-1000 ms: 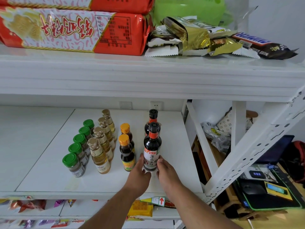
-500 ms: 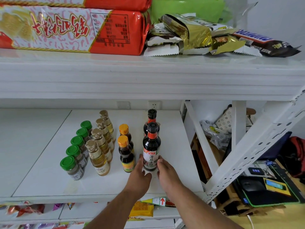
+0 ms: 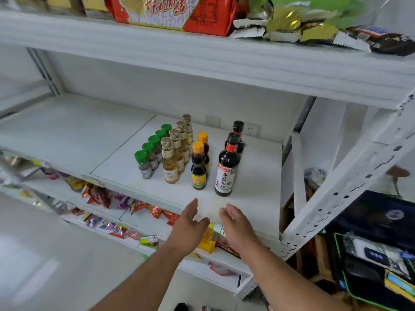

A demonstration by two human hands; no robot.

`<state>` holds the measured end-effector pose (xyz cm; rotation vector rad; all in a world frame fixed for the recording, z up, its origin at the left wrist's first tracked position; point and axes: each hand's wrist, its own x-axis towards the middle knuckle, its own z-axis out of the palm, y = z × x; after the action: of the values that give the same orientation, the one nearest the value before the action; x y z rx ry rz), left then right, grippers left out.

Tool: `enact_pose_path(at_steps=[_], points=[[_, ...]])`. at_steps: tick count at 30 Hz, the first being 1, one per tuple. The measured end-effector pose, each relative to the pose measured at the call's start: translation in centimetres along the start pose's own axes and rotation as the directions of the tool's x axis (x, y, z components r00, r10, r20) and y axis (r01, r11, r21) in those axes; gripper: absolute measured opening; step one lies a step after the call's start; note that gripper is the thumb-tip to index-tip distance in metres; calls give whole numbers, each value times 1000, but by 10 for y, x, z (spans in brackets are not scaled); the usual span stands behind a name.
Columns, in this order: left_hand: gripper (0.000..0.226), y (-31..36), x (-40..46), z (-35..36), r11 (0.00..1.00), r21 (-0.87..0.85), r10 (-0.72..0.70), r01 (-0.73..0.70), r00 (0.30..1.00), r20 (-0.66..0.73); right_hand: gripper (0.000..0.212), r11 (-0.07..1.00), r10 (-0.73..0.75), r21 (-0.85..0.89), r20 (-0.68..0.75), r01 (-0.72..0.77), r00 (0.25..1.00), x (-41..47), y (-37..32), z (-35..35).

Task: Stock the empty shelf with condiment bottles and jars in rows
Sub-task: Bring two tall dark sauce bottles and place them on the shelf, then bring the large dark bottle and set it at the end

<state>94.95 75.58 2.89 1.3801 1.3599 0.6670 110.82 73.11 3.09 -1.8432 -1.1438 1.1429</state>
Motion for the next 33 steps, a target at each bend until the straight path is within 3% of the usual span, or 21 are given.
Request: enact_pose_path(at_steps=[7, 11, 19, 25, 30, 33], points=[[71, -28, -113, -57, 993, 63, -73, 102, 930, -360, 49, 969, -166, -124, 320, 215, 933, -61, -12, 66], [71, -49, -186, -106, 973, 93, -128, 209, 833, -538, 77, 931, -240, -117, 516, 345, 822, -102, -37, 123], [77, -107, -341, -184, 939, -79, -275, 333, 596, -754, 112, 836, -290, -106, 747, 538, 598, -214, -67, 239], [65, -151, -455, -229, 921, -261, -375, 289, 475, -796, 90, 801, -269, -76, 841, 593, 470, -325, -74, 323], [64, -185, -531, -268, 916, -311, -391, 252, 393, -832, 59, 811, -260, -38, 871, 584, 417, -400, -78, 385], [63, -200, -565, -286, 911, -342, -406, 232, 352, -844, 67, 822, -270, -26, 862, 569, 429, -427, -85, 411]])
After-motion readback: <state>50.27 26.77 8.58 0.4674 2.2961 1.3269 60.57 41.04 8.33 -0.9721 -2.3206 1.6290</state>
